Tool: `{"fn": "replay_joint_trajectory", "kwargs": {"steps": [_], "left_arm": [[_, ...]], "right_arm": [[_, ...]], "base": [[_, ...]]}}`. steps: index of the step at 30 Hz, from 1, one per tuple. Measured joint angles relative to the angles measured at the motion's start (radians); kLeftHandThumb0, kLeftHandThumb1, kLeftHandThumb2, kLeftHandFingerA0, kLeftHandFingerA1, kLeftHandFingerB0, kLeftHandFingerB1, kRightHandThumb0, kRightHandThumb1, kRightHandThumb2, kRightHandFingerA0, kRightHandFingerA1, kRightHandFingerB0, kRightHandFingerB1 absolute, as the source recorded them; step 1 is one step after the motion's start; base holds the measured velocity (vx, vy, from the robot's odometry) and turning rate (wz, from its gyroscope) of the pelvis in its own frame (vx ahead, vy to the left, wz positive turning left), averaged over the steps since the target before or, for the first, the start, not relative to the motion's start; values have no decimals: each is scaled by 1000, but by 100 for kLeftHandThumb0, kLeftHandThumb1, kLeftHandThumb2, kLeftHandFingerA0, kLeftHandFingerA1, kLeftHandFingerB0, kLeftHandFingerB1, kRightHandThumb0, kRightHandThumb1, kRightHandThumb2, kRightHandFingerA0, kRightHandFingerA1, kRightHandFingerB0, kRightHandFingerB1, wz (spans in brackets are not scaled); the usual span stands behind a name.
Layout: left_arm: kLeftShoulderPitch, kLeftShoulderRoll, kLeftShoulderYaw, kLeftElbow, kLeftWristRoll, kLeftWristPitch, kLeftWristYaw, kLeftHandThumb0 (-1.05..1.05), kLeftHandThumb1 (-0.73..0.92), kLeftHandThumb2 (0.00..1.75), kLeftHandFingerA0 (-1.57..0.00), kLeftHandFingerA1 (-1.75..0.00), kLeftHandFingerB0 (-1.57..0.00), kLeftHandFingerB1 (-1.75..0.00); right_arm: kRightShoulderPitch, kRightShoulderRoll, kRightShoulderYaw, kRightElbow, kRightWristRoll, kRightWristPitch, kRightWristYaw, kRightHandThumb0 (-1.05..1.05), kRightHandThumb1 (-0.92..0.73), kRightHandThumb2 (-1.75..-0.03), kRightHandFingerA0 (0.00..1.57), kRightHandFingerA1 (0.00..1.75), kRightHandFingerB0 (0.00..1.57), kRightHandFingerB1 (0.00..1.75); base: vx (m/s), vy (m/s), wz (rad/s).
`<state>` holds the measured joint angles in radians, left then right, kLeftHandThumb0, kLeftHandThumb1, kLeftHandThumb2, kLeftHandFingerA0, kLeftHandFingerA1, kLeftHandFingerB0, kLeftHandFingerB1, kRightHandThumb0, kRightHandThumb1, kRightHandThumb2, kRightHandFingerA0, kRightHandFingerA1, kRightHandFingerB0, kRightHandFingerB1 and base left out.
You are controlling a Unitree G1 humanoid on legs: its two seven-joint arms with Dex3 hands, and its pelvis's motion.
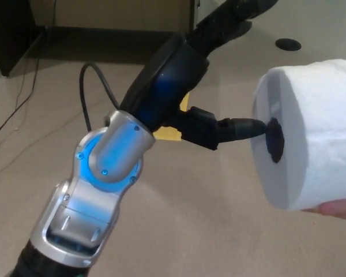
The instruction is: A person is holding a toilet paper roll and the robot extends its left hand to grab the roll by inserting its thumb into the gap in the middle and brings its hand down by its side. Then it extends its arm again to hand the toilet paper roll back to the person.
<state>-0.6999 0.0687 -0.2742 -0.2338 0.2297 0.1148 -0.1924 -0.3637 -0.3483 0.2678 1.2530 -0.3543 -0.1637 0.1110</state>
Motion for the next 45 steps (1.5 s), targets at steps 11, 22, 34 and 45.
{"fn": "replay_joint_trajectory", "kwargs": {"steps": [11, 22, 34, 45], "left_arm": [[-2, -50, -39, 17, 8, -6, 0, -54, 37, 63, -19, -38, -9, -32], [-8, -88, -78, 31, 47, 11, 4, -56, 39, 66, -26, -42, -10, -33], [-78, -155, -135, 199, 104, 19, 27, -13, 80, 64, -108, -57, -53, -37], [-20, -151, -145, 188, 102, 13, 12, -10, 82, 70, -74, -157, -60, -139]], "right_arm": [[-5, 1, 7, -6, -4, -3, 2, -44, -56, -87, 60, 69, 29, 49], [-11, 9, 19, -4, -9, -3, -1, -45, -56, -87, 57, 66, 28, 48], [-43, 25, 27, 6, -12, 2, 0, -46, -57, -86, 54, 63, 26, 47], [-40, 28, 32, 15, -14, 4, 2, -40, -70, -60, 61, 60, 35, 35]], "base": [[0, 0, 0], [0, 0, 0], [0, 0, 0], [0, 0, 0]]}}
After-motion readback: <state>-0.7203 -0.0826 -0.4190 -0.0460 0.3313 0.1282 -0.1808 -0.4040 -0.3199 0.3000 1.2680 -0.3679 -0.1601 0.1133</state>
